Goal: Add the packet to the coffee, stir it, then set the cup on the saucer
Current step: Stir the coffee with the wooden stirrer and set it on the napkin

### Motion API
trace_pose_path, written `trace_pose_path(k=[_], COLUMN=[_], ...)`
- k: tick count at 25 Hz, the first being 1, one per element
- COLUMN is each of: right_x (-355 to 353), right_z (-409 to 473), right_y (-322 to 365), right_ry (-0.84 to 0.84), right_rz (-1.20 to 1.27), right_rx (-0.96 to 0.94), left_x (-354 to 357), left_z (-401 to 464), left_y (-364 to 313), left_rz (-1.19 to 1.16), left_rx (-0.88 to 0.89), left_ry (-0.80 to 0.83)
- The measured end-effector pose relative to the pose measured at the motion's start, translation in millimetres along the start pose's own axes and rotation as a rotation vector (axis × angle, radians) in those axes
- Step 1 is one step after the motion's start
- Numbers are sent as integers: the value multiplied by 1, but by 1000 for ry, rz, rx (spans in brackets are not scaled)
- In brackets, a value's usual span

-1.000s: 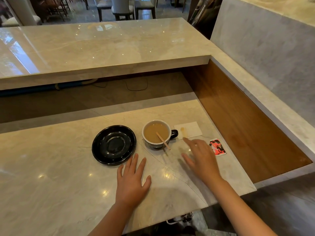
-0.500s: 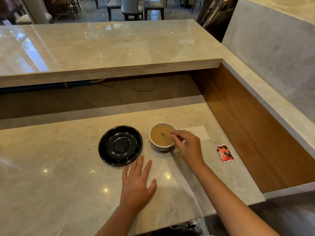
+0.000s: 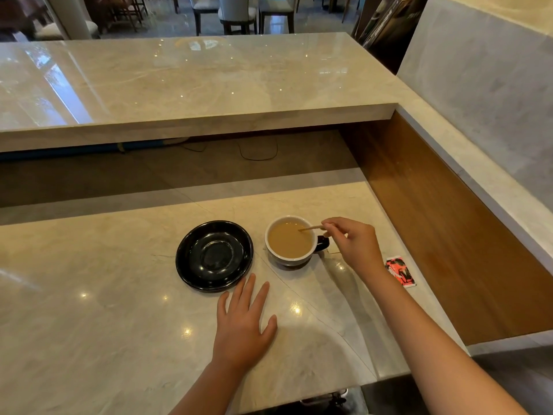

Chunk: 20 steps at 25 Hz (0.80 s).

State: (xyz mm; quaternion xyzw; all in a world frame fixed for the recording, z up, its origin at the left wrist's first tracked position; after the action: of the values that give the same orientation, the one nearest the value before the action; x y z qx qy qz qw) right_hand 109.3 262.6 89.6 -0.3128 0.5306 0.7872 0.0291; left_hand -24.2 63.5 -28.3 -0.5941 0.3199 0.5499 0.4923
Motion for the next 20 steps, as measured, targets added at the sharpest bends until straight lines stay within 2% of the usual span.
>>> trace_pose_path(k=[4,8,14,20], right_x=[-10,1,24,16], right_z=[-10,-20,-19,-5], right_y=[3,6,13,20], right_ry=[118,211,81,46], right_rz=[-156,-4,148,-101], right_rx=[-41,52,46,-96], left_x=[0,1,3,2], left_z=[1,0,0,1], left_y=[0,0,1,1], left_rz=[-9,-11,19,22], left_rx=[-4,1,-14,-15], left_ry=[-2,2,22,16])
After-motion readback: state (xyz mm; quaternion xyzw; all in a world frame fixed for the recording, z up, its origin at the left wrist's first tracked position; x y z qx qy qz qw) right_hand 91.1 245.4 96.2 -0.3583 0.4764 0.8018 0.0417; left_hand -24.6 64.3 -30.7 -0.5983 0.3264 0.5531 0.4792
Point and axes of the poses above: each hand's wrist, its own z-axis towards the middle knuckle, its own x-axis out of the palm, y = z × x, the point moved 6 cm from there along z, towards the middle knuckle, and after that the axes turned 5 degrees about z, right-handed, at the moved point
